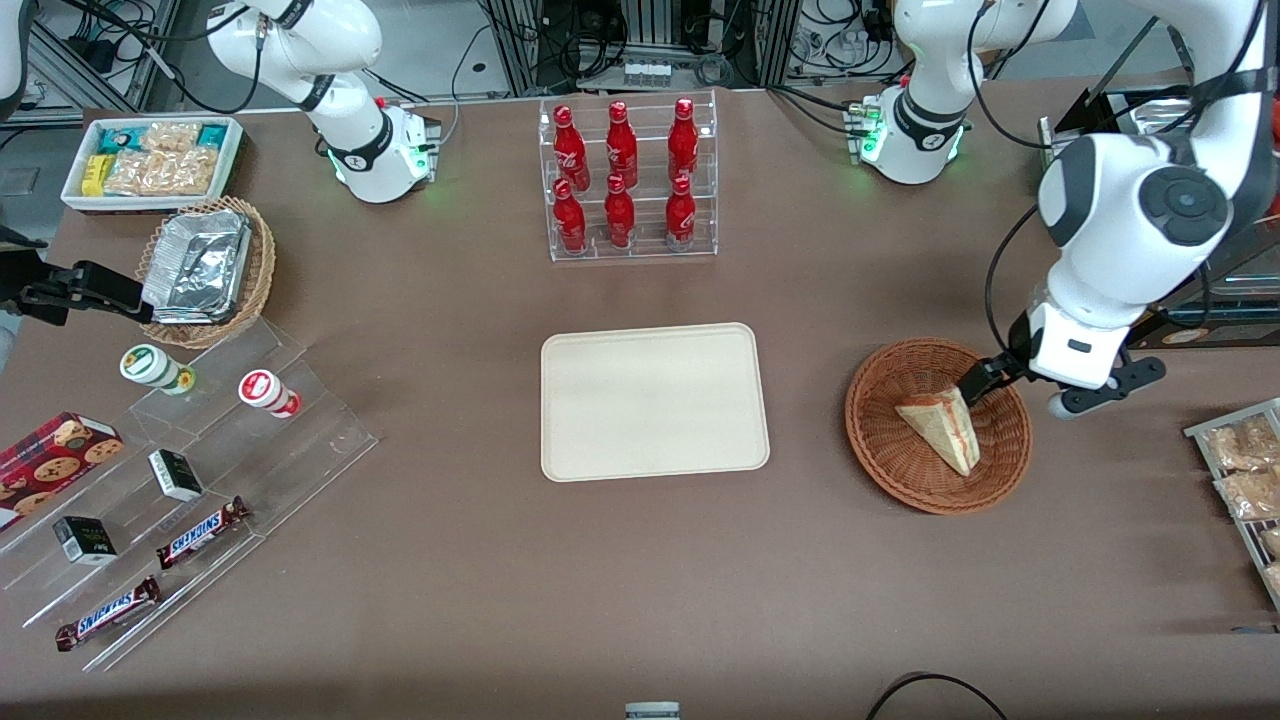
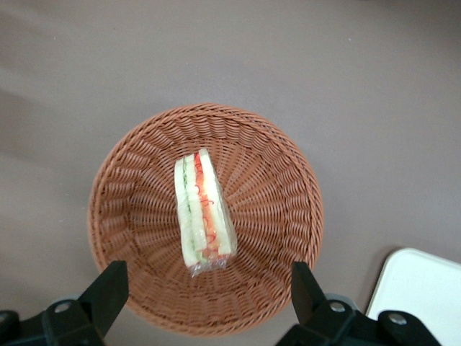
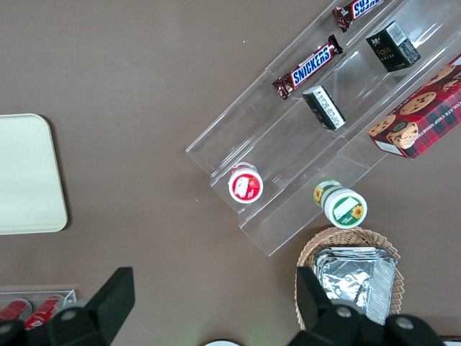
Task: Place sandwich from basket to tray
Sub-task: 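Move the left gripper over the sandwich in the wicker basket, then lower the open left gripper around the wrapped sandwich wedge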
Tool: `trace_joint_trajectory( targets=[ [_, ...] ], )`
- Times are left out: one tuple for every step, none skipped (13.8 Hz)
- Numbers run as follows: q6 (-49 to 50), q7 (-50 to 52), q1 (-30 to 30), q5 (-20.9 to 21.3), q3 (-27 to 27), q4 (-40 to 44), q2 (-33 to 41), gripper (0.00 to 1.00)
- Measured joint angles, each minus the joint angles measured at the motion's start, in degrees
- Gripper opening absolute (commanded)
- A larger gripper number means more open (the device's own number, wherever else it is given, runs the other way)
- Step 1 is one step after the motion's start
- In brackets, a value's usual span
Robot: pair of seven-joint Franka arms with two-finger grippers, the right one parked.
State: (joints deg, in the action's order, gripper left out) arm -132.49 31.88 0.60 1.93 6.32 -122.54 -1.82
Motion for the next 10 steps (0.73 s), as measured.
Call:
trace_joint_trajectory(
  targets=[
    [-2.9,1.3,0.0,0.0,-0.1,-2.0,0.0,1.00],
    [-4.7,2.1,0.0,0.0,-0.1,-3.5,-0.1,1.00],
    [-5.7,2.6,-0.1,0.0,-0.2,-4.6,-0.3,1.00],
    [-6.5,3.1,-0.1,0.0,-0.2,-5.4,-0.6,1.00],
    [-7.7,3.5,-0.1,0.0,-0.2,-6.0,-1.1,1.00],
    [-9.2,3.9,-0.2,0.0,-0.3,-6.5,-1.8,1.00],
    [-10.5,4.3,-0.2,0.0,-0.3,-7.1,-2.6,1.00],
    [-11.3,4.5,-0.2,0.0,-0.3,-7.5,-3.5,1.00],
    [-11.9,4.6,-0.2,0.0,-0.3,-7.7,-4.5,1.00],
    [-12.3,4.8,-0.2,0.0,-0.3,-7.8,-5.5,1.00]
  ],
)
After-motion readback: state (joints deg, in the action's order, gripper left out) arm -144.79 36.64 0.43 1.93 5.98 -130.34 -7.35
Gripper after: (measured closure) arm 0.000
